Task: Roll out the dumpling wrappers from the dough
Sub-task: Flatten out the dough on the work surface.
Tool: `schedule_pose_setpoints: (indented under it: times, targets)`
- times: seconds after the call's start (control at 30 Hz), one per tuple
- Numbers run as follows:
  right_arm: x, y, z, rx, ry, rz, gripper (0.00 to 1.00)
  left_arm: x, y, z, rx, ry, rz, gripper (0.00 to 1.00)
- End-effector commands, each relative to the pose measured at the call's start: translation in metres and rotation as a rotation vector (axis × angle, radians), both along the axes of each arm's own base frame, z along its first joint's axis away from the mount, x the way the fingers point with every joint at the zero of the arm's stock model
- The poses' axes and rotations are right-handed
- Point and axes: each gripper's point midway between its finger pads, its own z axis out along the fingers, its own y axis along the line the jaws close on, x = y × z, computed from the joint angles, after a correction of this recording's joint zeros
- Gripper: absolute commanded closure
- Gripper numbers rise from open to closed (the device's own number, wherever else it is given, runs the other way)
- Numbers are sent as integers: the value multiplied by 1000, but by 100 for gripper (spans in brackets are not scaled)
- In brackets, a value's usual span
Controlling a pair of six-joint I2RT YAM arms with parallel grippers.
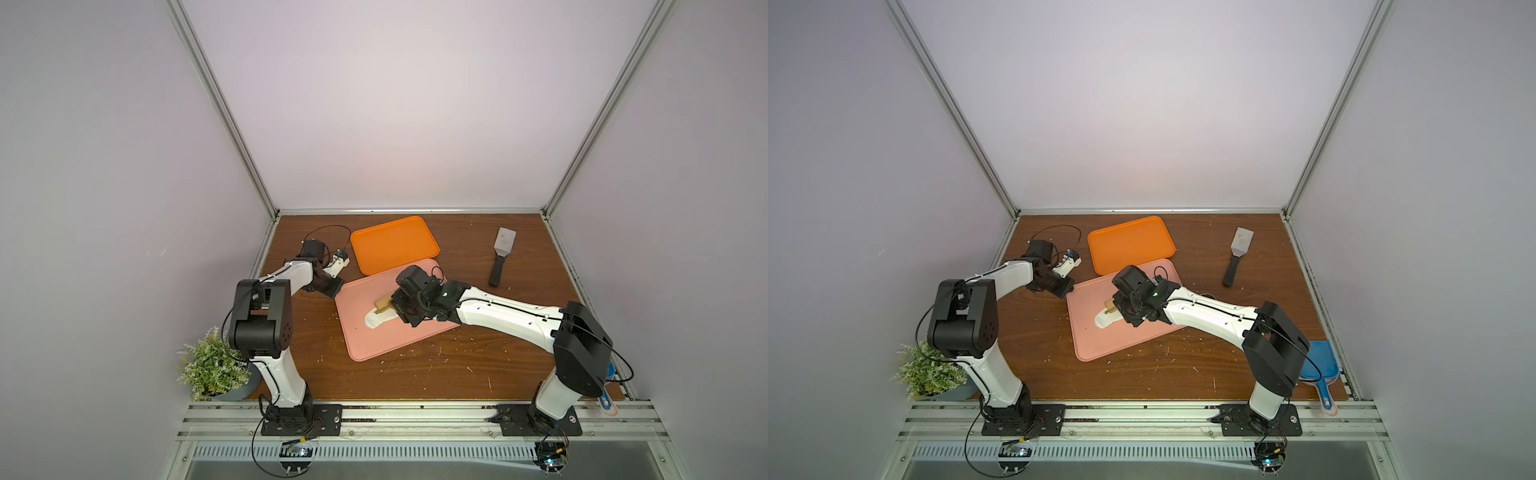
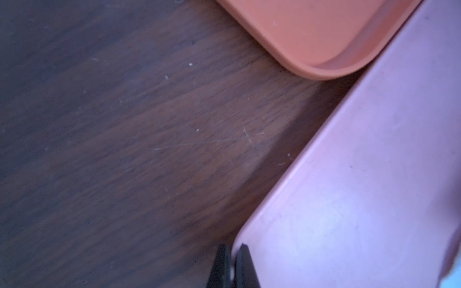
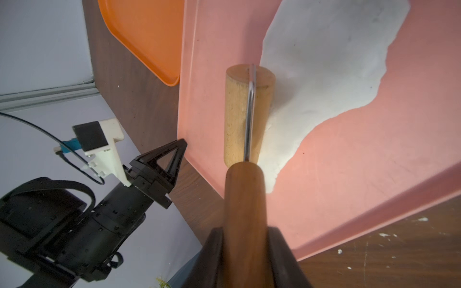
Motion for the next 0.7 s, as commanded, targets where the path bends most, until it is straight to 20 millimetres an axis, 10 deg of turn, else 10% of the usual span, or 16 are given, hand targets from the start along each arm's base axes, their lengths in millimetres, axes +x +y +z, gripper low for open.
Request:
schedule_pose_setpoints:
  times: [0.0, 0.17, 0.67]
  targets:
    - [-26, -18, -40, -30, 140, -26, 100, -50, 20, -68, 115, 230, 36, 100]
    - [-76, -67, -79, -137, 315, -124, 100, -49, 20, -67, 119, 223, 38, 100]
    - [-139, -121, -115, -295, 502, -115, 100, -48, 23, -67, 131, 220, 44, 100]
